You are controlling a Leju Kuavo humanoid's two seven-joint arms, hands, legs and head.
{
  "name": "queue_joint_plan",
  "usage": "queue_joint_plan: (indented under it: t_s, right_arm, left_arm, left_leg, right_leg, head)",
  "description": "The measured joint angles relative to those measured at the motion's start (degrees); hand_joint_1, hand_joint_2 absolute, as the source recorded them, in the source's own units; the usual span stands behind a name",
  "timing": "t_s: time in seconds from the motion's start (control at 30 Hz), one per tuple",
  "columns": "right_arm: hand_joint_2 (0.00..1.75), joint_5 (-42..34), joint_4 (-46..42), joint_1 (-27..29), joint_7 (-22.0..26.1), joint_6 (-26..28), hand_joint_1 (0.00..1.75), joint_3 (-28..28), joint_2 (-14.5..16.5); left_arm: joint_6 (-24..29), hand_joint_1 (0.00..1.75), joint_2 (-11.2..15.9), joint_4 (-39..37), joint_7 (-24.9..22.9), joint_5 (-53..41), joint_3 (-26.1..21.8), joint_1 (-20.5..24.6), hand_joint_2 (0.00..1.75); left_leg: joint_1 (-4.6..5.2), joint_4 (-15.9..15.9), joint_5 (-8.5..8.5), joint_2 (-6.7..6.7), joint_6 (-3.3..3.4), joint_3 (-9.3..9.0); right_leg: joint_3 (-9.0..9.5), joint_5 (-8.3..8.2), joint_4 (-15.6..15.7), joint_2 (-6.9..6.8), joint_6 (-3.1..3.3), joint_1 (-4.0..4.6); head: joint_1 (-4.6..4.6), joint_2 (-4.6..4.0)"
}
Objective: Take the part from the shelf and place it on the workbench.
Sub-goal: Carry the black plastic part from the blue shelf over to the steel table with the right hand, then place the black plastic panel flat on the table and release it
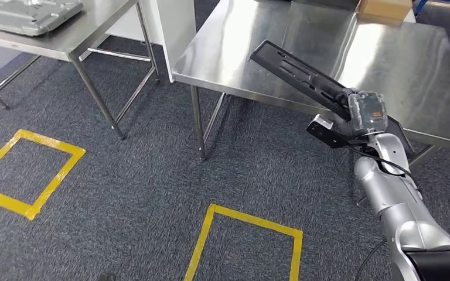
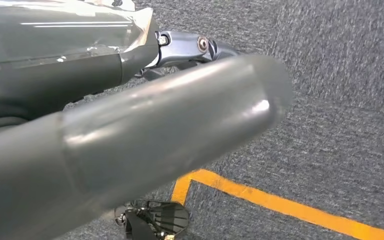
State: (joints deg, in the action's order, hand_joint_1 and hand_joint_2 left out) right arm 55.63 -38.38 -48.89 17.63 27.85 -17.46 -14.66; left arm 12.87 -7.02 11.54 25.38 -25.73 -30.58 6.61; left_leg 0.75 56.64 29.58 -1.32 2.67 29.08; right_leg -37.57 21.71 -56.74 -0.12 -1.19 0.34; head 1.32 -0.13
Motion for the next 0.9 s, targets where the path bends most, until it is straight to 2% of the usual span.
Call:
queue_joint_plan:
  t_s: [0.07, 0.1, 0.13, 0.17, 0.23, 0.27, 0.3, 0.33, 0.4, 0.43, 0.47, 0.57, 0.8, 0.9]
  right_arm:
    - [1.75, 0.07, 0.04, -0.24, -0.05, 0.04, 1.66, 0.05, -0.07]
    - [1.75, 0.09, 0.06, -0.39, -0.08, 0.06, 1.66, 0.08, -0.1]
    - [1.75, 0.11, 0.09, -0.51, -0.1, 0.07, 1.66, 0.09, -0.1]
    - [1.75, 0.17, 0.16, -0.6, -0.1, 0.08, 1.66, 0.09, -0.08]
    - [1.75, 0.4, 0.37, -0.5, -0.1, 0.09, 1.66, 0.07, 0.02]
    - [1.75, 0.57, 0.49, -0.33, -0.12, 0.09, 1.66, 0.05, 0.09]
    - [1.75, 0.71, 0.58, -0.13, -0.16, 0.09, 1.66, 0.04, 0.15]
    - [1.75, 0.81, 0.64, 0.03, -0.22, 0.1, 1.66, 0.04, 0.18]
    - [1.75, 0.93, 0.68, 0.1, -0.32, 0.13, 1.66, 0.04, 0.21]
    - [1.75, 0.96, 0.71, 0.0, -0.34, 0.15, 1.66, 0.04, 0.23]
    - [1.75, 0.96, 0.74, -0.1, -0.38, 0.17, 1.66, 0.04, 0.21]
    - [1.75, 1.0, 0.81, -0.08, -0.48, 0.27, 1.66, 0.04, 0.19]
    - [1.75, 1.04, 0.81, -0.36, -0.46, 0.32, 1.66, 0.04, 0.16]
    - [1.75, 1.14, 0.81, -0.49, -0.57, 0.32, 1.66, 0.04, 0.16]
  left_arm:
    - [-0.1, 0.0, 0.05, 0.03, 0.04, 0.0, -0.05, 0.08, 0.0]
    - [-0.1, 0.0, 0.04, 0.05, 0.08, 0.0, -0.07, 0.11, 0.0]
    - [-0.11, 0.0, 0.03, 0.07, 0.11, -0.01, -0.08, 0.16, 0.0]
    - [-0.11, 0.0, 0.02, 0.09, 0.14, -0.01, -0.11, 0.17, 0.0]
    - [-0.13, 0.0, -0.03, 0.08, 0.16, -0.01, -0.23, 0.08, 0.0]
    - [-0.14, 0.0, -0.03, 0.07, 0.17, -0.01, -0.29, 0.01, 0.0]
    - [-0.17, 0.0, -0.04, 0.07, 0.19, -0.01, -0.34, -0.03, 0.0]
    - [-0.21, 0.0, -0.03, 0.07, 0.24, -0.01, -0.35, -0.05, 0.0]
    - [-0.29, 0.0, -0.01, 0.06, 0.36, -0.01, -0.38, -0.02, 0.0]
    - [-0.32, 0.0, 0.0, 0.05, 0.43, -0.02, -0.38, 0.02, 0.0]
    - [-0.38, 0.0, 0.0, 0.05, 0.46, -0.04, -0.39, 0.05, 0.0]
    - [-0.54, 0.0, -0.02, 0.04, 0.49, -0.07, -0.41, 0.0, 0.0]
    - [-0.57, 0.0, -0.11, 0.04, 0.5, -0.07, -0.43, 0.03, 0.0]
    - [-0.42, 0.0, -0.17, 0.04, 0.5, -0.14, -0.44, 0.03, 0.0]
  left_leg:
    - [0.06, 0.44, 0.31, 0.12, -0.52, 0.07]
    - [0.02, 1.88, 0.32, 0.24, -0.84, 0.86]
    - [-0.13, 4.32, 0.45, 0.41, -1.23, 2.42]
    - [-0.39, 7.63, 0.91, 0.62, -1.64, 4.76]
    - [-0.83, 13.39, 2.84, 1.0, -2.34, 9.68]
    - [-0.94, 14.5, 3.31, 1.1, -2.51, 11.47]
    - [-0.96, 13.73, 2.49, 1.14, -2.52, 12.31]
    - [-0.95, 11.07, 0.14, 1.15, -2.33, 12.11]
    - [-0.74, 4.21, -5.63, 1.14, -1.49, 10.29]
    - [-0.48, 1.78, -7.26, 1.09, -0.99, 9.39]
    - [-0.21, 0.71, -7.84, 1.04, -0.55, 8.8]
    - [0.18, 0.18, -7.95, 0.96, -0.16, 7.96]
    - [0.39, 0.13, -7.69, 0.66, 0.06, 8.01]
    - [0.61, 0.37, -7.36, 0.68, 0.48, 8.06]
  right_leg:
    - [0.67, 0.1, 0.24, 0.12, 0.73, -0.41]
    - [1.06, 0.36, 0.33, 0.18, 1.02, -0.68]
    - [1.5, 0.67, 0.36, 0.29, 1.3, -0.9]
    - [1.9, 1.05, 0.36, 0.35, 1.56, -0.86]
    - [2.69, 1.89, 0.31, 0.47, 1.92, -0.7]
    - [3.17, 2.33, 0.26, 0.54, 1.94, -0.61]
    - [3.74, 2.84, 0.21, 0.6, 1.94, -0.54]
    - [4.36, 3.36, 0.16, 0.66, 1.88, -0.46]
    - [5.64, 4.26, 0.33, 0.7, 1.7, -0.38]
    - [6.06, 4.52, 0.55, 0.72, 1.54, -0.4]
    - [6.33, 4.71, 0.76, 0.73, 1.31, -0.42]
    - [6.56, 4.97, 0.71, 0.68, 0.9, -0.22]
    - [6.62, 5.25, 1.26, 0.44, 0.51, -0.15]
    - [6.73, 5.23, 1.46, 0.42, 0.15, -0.42]
  head:
    - [0.05, 0.0]
    - [0.16, 0.0]
    - [0.27, 0.0]
    - [0.32, 0.0]
    - [0.43, 0.0]
    - [0.42, 0.0]
    - [0.44, 0.0]
    - [0.44, 0.0]
    - [0.35, 0.0]
    - [0.3, 0.0]
    - [0.29, 0.0]
    - [0.33, 0.0]
    - [0.3, 0.0]
    - [0.31, 0.0]
